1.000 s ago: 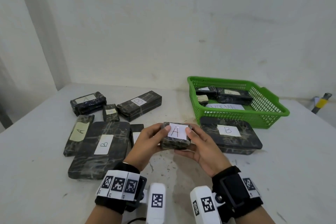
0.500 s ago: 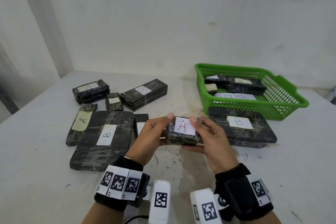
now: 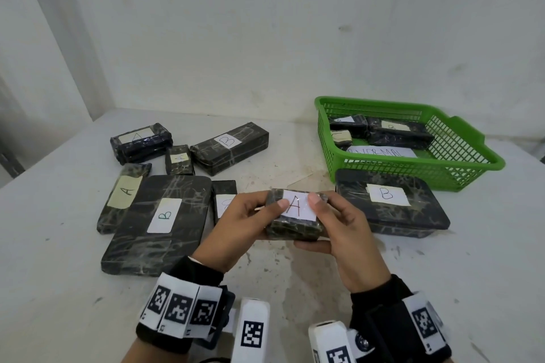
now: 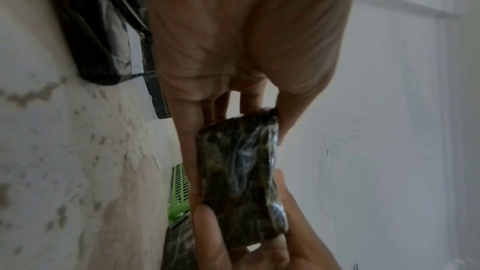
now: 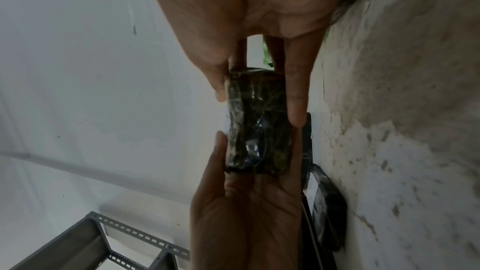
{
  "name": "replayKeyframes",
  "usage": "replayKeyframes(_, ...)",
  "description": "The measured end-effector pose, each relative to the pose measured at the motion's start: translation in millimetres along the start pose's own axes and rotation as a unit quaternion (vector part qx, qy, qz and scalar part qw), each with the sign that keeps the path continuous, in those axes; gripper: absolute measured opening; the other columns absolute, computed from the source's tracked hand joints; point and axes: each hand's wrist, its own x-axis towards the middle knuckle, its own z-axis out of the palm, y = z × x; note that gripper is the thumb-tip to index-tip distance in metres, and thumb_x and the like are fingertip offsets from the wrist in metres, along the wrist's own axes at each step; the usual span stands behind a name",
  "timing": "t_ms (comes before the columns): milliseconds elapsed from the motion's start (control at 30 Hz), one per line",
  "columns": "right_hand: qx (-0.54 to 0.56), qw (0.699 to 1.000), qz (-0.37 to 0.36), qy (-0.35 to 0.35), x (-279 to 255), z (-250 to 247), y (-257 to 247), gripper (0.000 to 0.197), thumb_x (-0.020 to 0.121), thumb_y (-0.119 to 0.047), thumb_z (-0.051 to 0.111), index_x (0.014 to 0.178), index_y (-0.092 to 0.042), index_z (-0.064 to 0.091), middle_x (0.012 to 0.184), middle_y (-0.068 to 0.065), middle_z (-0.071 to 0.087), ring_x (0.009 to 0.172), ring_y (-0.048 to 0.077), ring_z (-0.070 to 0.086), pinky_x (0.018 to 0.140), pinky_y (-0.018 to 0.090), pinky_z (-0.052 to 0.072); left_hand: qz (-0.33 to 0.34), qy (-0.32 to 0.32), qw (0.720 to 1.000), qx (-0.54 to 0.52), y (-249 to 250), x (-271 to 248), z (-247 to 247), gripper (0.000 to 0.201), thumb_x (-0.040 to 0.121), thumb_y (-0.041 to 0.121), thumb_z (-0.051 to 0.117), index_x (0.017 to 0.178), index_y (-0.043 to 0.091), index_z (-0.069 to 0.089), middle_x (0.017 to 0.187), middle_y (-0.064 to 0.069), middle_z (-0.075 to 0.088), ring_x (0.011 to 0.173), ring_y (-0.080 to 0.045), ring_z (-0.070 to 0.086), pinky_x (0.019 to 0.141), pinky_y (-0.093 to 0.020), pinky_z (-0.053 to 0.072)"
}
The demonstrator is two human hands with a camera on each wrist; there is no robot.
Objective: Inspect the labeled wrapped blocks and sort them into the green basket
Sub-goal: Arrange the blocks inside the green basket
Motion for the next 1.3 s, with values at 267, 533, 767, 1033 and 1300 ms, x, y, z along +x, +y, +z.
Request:
replayKeyframes(267,-0.002,1.0,0.005,-0.013,-0.8,-0.2,0.7,0.024,0.085,-0.031,0.067,0.106,-0.021,0.07,0.098,0.005,0.075,0.093,0.021,0.073,0.071,0.039,0.062,-0.011,0.002,1.0,-0.022,-0.3,-0.9,-2.1,0.034,0.087,0.032,0.065,0.104,0.004,0.073,0.107,-0.028,0.068,0.097,-0.03,0.067,0.084,-0.04,0.059)
replayKeyframes(533,0.006,1.0,0.004,-0.02,0.6,0.0,1.7,0.042,0.074,-0.041,0.069,0.113,-0.025,0.067,0.105,0.004,0.075,0.099,0.02,0.072,0.079,0.041,0.061,0.013,0.01,0.999,-0.037,-4.0,0.4,-0.8,0.034,0.088,0.019,0.066,0.116,0.0,0.067,0.113,-0.023,0.069,0.103,-0.029,0.068,0.084,-0.037,0.059)
replayKeyframes(767,0.01,1.0,-0.008,-0.008,1.2,-1.8,5.4,0.043,0.077,-0.031,0.071,0.117,-0.024,0.06,0.106,0.005,0.075,0.1,0.023,0.072,0.079,0.042,0.061,0.007,-0.006,0.999,-0.045,0.0,-1.2,0.5,0.031,0.089,0.023,0.066,0.114,0.005,0.069,0.111,-0.016,0.072,0.103,-0.024,0.07,0.082,-0.033,0.059)
replayKeyframes(1033,0.027,0.999,-0.005,-0.021,1.8,-2.6,-0.1,0.029,0.087,-0.021,0.065,0.116,-0.024,0.062,0.102,0.004,0.076,0.098,0.022,0.072,0.077,0.037,0.061,0.003,0.003,0.998,-0.059,0.1,-1.0,-1.4,0.039,0.09,0.028,0.063,0.113,-0.003,0.067,0.112,-0.026,0.067,0.103,-0.028,0.067,0.084,-0.036,0.058)
replayKeyframes(1300,0.017,1.0,-0.017,-0.018,1.0,-2.3,-0.8,0.038,0.076,-0.034,0.068,0.111,-0.023,0.063,0.097,-0.001,0.077,0.096,0.02,0.073,0.08,0.04,0.061,0.003,0.006,0.999,-0.047,-2.1,-1.1,-1.0,0.037,0.086,0.025,0.057,0.115,0.005,0.068,0.112,-0.018,0.071,0.103,-0.025,0.068,0.086,-0.037,0.058)
